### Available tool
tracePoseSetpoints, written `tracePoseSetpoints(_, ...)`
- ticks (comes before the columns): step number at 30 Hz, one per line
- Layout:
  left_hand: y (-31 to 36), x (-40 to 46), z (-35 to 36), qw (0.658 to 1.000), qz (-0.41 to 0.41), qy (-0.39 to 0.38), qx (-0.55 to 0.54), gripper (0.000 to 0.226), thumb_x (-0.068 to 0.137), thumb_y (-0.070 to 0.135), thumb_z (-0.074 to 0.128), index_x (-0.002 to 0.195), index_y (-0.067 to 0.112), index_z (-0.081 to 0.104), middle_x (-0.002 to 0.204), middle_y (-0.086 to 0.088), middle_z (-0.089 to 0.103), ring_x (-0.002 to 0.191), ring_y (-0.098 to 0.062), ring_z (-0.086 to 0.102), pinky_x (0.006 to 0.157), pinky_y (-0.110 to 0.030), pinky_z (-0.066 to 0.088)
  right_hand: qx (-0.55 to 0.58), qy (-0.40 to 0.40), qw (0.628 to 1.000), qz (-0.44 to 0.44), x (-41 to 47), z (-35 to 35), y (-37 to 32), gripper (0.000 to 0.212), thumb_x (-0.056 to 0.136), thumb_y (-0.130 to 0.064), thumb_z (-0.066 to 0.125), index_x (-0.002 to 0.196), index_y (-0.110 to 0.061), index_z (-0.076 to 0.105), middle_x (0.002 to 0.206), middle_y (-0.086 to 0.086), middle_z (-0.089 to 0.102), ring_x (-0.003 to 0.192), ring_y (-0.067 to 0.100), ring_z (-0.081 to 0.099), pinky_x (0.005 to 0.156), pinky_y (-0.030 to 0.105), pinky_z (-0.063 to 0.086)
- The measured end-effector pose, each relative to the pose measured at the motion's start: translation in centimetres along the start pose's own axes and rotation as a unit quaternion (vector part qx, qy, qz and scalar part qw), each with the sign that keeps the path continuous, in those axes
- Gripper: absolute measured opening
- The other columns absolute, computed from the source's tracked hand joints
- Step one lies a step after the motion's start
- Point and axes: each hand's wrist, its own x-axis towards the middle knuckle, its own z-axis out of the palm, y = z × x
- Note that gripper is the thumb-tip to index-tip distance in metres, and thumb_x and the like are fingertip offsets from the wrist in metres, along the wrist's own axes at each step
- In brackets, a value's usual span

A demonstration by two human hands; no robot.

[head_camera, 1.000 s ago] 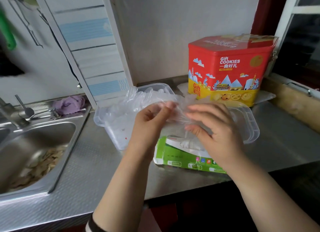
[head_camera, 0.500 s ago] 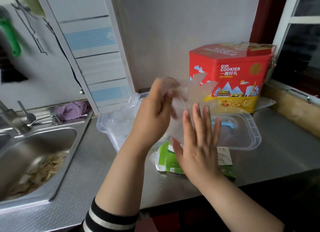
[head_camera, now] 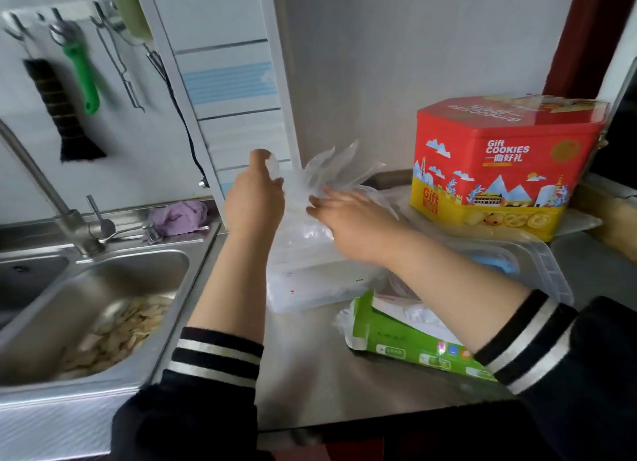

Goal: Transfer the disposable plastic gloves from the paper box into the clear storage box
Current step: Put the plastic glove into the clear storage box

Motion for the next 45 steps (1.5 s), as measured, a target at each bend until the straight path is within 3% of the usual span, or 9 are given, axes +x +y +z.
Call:
tracePoseSetpoints(4,-1.9,-0.1,1.5,0.989,0.012,-0.074,0.128,0.034,0.097,0.018,0.052,0.129,0.017,0.040,0.108,-0.014,0.064,0.096,-0.036,0.059,0.068,-0.036,0.033,0.208,-0.141,0.966,0.055,1.7,-0.7,-0.1,0.038,0.102,-0.024,0.040,0.137,-0.015,0.053,0.139,0.005,0.054,0.117,0.024,0.055,0.089,0.027,0.043)
tracePoseSetpoints(8,-2.7,-0.3,1.2,0.981,0.026,-0.079,0.175,0.032,0.092,0.019,0.061,0.121,0.014,0.047,0.115,-0.010,0.060,0.103,-0.033,0.056,0.069,-0.036,0.035,0.251,-0.249,0.933,0.072,2.5,-1.2,-0.6,0.080,0.089,-0.072,0.023,0.146,-0.019,0.041,0.153,0.000,0.037,0.141,0.019,0.032,0.116,0.032,0.024)
tracePoseSetpoints(13,-2.0,-1.8,0.6,0.976,0.126,-0.107,0.141,0.029,0.087,0.005,0.054,0.107,0.024,0.063,0.113,0.000,0.061,0.105,-0.025,0.055,0.075,-0.035,0.044,0.290,-0.301,0.900,0.125,3.4,-0.6,-0.6,0.078,0.091,-0.071,0.011,0.145,-0.023,0.042,0.154,-0.005,0.033,0.144,0.018,0.024,0.116,0.035,0.014)
tracePoseSetpoints(20,-1.8,-0.3,0.5,0.915,0.068,-0.349,0.189,0.024,0.089,0.014,0.053,0.100,0.022,0.073,0.109,0.002,0.070,0.103,-0.021,0.062,0.094,-0.040,0.051,0.232,-0.020,0.963,0.137,3.0,0.1,1.3,0.032,0.097,-0.022,0.040,0.112,-0.027,0.068,0.113,-0.010,0.068,0.104,0.013,0.062,0.090,0.026,0.047)
tracePoseSetpoints(27,1.3,-4.2,-0.6,0.982,0.176,-0.039,0.063,0.019,0.093,0.020,0.053,0.098,0.023,0.071,0.093,-0.001,0.071,0.087,-0.027,0.062,0.071,-0.038,0.051,0.389,0.291,0.864,0.130,-3.8,0.1,0.8,0.018,0.097,-0.019,0.050,0.104,-0.021,0.067,0.072,-0.011,0.064,0.071,0.011,0.062,0.067,0.032,0.052)
tracePoseSetpoints(31,2.9,-10.3,1.2,0.946,0.280,0.084,-0.139,0.015,0.092,0.020,0.058,0.098,0.017,0.071,0.085,0.004,0.069,0.076,-0.019,0.061,0.062,-0.033,0.047,0.384,0.147,0.889,0.201,-9.1,1.7,1.4,0.013,0.089,-0.035,0.065,0.080,-0.026,0.062,0.070,-0.009,0.063,0.069,0.009,0.059,0.068,0.034,0.049)
tracePoseSetpoints(35,1.8,-14.2,5.1,0.951,0.259,-0.079,-0.147,0.035,0.091,0.044,0.046,0.110,0.023,0.067,0.095,0.009,0.070,0.089,-0.011,0.058,0.073,-0.028,0.047,0.330,-0.076,0.905,0.258,-12.4,3.9,2.3,0.025,0.074,-0.050,0.075,0.079,-0.030,0.061,0.083,-0.010,0.065,0.081,0.009,0.061,0.077,0.034,0.052)
tracePoseSetpoints(39,0.3,-15.2,7.9,0.912,0.259,-0.283,-0.148,0.069,0.073,0.070,0.053,0.122,0.023,0.063,0.118,0.008,0.065,0.115,-0.006,0.048,0.096,-0.017,0.036,0.315,-0.030,0.906,0.282,-13.7,4.5,2.1,0.018,0.078,-0.036,0.075,0.070,-0.038,0.059,0.089,-0.011,0.066,0.084,0.012,0.063,0.071,0.030,0.053)
tracePoseSetpoints(45,-0.2,-15.7,8.9,0.901,0.247,-0.318,-0.161,0.068,0.066,0.069,0.066,0.122,0.031,0.062,0.118,0.017,0.060,0.113,-0.006,0.046,0.096,-0.007,0.028,0.294,0.035,0.906,0.301,-14.2,4.7,1.1,0.011,0.083,-0.033,0.071,0.076,-0.026,0.067,0.084,-0.011,0.060,0.073,0.006,0.058,0.065,0.026,0.047)
